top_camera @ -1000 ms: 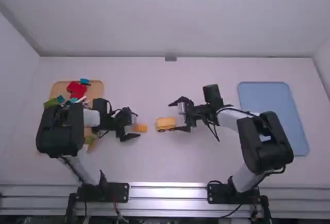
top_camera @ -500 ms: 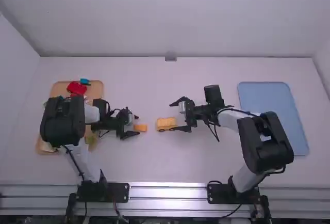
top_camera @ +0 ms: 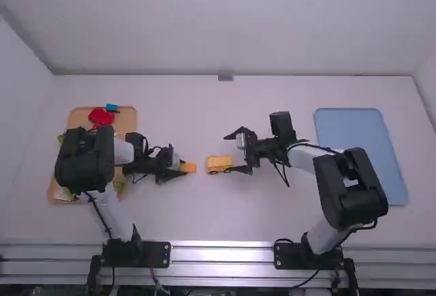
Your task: Assemble lego blocks to make yellow taxi
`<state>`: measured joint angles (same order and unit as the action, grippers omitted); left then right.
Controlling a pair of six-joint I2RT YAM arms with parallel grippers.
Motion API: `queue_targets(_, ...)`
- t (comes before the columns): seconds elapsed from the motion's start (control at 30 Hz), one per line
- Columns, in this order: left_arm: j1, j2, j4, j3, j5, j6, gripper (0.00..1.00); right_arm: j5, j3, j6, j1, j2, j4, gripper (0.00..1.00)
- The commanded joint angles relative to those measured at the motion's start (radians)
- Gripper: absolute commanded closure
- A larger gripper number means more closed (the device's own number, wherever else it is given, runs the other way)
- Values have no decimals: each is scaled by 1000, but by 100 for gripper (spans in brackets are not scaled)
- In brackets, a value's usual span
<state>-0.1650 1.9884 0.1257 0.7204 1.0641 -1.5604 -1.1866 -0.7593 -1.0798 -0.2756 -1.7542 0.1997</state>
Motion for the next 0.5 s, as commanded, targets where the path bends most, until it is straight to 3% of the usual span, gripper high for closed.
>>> queue_targets(0.0, 8, -6, 8, -2, 74, 0, 68, 42, 9, 12, 2, 2, -9, 1)
queue_targets(0.13, 8, -55, 77, 22, 130, -1, 69, 190, 19, 84, -10, -8, -25, 1)
queue_targets(0.47, 9, -118, 151, 54, 164, -2, 76, 150, 19, 89, -26, -230, 111, 1)
